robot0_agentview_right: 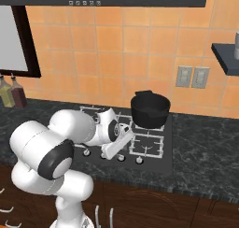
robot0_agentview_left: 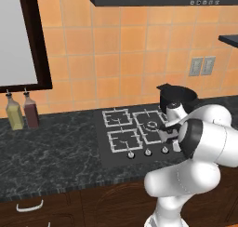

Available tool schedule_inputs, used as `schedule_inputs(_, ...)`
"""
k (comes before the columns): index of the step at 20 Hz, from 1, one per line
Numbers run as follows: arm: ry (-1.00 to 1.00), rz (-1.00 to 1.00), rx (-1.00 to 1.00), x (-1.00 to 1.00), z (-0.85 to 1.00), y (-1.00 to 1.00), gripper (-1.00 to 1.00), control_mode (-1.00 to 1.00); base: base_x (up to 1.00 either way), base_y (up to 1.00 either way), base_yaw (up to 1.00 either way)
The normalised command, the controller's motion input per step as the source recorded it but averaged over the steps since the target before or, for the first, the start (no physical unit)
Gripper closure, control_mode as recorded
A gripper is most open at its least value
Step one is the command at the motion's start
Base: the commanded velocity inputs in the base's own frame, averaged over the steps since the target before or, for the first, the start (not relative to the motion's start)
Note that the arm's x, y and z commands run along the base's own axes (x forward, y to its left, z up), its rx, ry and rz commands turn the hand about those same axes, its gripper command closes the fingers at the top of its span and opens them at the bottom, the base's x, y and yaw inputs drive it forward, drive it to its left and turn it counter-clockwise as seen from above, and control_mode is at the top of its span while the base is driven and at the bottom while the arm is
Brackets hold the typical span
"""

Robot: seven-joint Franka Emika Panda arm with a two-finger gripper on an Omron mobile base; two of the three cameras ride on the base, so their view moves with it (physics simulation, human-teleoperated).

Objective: Turn off the rear right burner of the stove.

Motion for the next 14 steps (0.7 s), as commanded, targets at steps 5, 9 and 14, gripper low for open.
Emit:
schedule_inputs(5,0.0,0.0,0.0,-0.48,-0.26,0.0,1.0,-1.0,0.0,0.0,0.0)
schedule_inputs(9,0.0,-0.13,0.08,-0.29,-0.25,-0.02,1.0,-1.0,0.0,0.0,0.0)
schedule_inputs(14,0.0,-0.31,0.21,-0.24,-0.27,-0.2,1.0,-1.0,0.0,0.0,0.0)
